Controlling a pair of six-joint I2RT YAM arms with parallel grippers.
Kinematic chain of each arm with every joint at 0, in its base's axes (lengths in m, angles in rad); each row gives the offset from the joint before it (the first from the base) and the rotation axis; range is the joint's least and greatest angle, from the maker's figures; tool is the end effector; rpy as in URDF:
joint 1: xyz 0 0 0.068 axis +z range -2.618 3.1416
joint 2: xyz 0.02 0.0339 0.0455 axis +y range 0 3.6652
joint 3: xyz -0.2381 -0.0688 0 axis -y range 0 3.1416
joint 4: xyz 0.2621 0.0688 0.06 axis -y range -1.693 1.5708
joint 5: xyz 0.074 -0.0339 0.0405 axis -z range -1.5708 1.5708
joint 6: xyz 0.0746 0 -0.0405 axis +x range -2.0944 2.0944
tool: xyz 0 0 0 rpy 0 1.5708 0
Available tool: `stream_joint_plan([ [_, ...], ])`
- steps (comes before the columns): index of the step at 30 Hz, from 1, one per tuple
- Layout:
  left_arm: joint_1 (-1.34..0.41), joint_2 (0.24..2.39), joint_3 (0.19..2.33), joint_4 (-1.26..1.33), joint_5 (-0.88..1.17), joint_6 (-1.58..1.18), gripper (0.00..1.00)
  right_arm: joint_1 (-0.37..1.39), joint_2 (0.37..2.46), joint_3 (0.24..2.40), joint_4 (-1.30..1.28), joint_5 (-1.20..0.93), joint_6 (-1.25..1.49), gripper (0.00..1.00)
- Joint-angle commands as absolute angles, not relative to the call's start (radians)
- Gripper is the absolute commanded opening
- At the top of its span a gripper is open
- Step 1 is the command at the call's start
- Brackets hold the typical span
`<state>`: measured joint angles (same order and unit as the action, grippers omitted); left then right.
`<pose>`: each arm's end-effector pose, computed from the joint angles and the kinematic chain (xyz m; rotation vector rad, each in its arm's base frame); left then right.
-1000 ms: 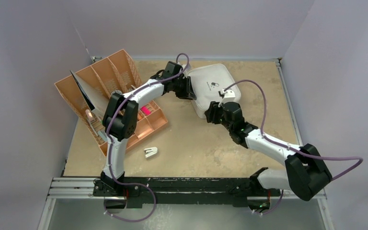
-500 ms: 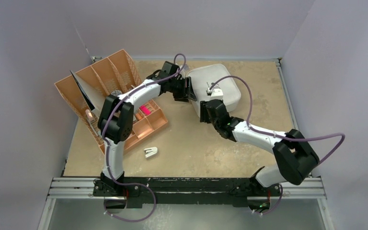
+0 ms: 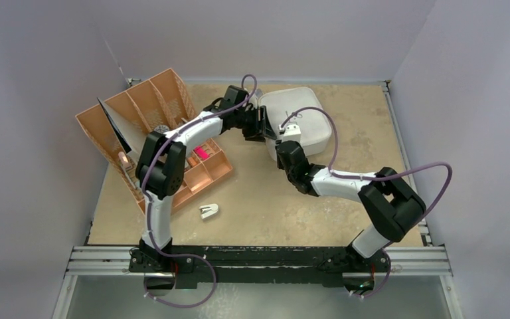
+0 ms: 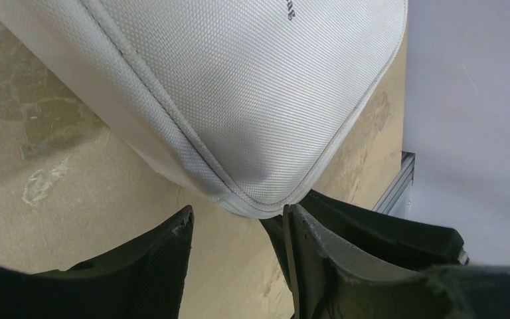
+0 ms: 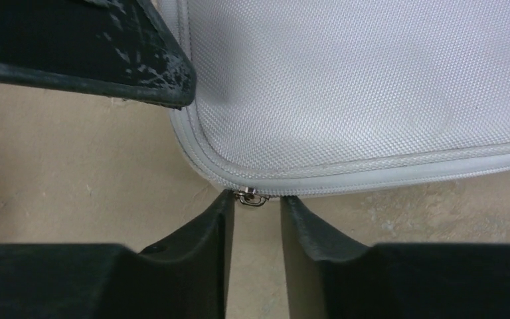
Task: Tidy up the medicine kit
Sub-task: Zip the medicine box at the center of the board.
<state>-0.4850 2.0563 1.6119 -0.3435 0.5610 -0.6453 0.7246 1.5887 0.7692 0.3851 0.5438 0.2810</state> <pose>0.4152 -0.2637 0.1683 0.0969 2.5361 -1.1702 0.3042 0.2177 0.1430 -0.0886 1.9391 0.1211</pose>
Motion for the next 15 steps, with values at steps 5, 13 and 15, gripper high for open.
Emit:
stream_joint_plan([
  [5,-0.498,2.115,1.611,-0.296,0.569,-0.678,0.50,0.727,1.586,0.723,0.556,0.621,0.225,0.05],
  [13,-0.500,2.161,1.644,-0.347,0.502,-0.653,0.26,0.723,1.556,0.674,0.557,0.579,0.284,0.00],
  [15,-0.500,2.167,1.653,-0.379,0.468,-0.633,0.10,0.715,1.545,0.661,0.548,0.569,0.300,0.00],
])
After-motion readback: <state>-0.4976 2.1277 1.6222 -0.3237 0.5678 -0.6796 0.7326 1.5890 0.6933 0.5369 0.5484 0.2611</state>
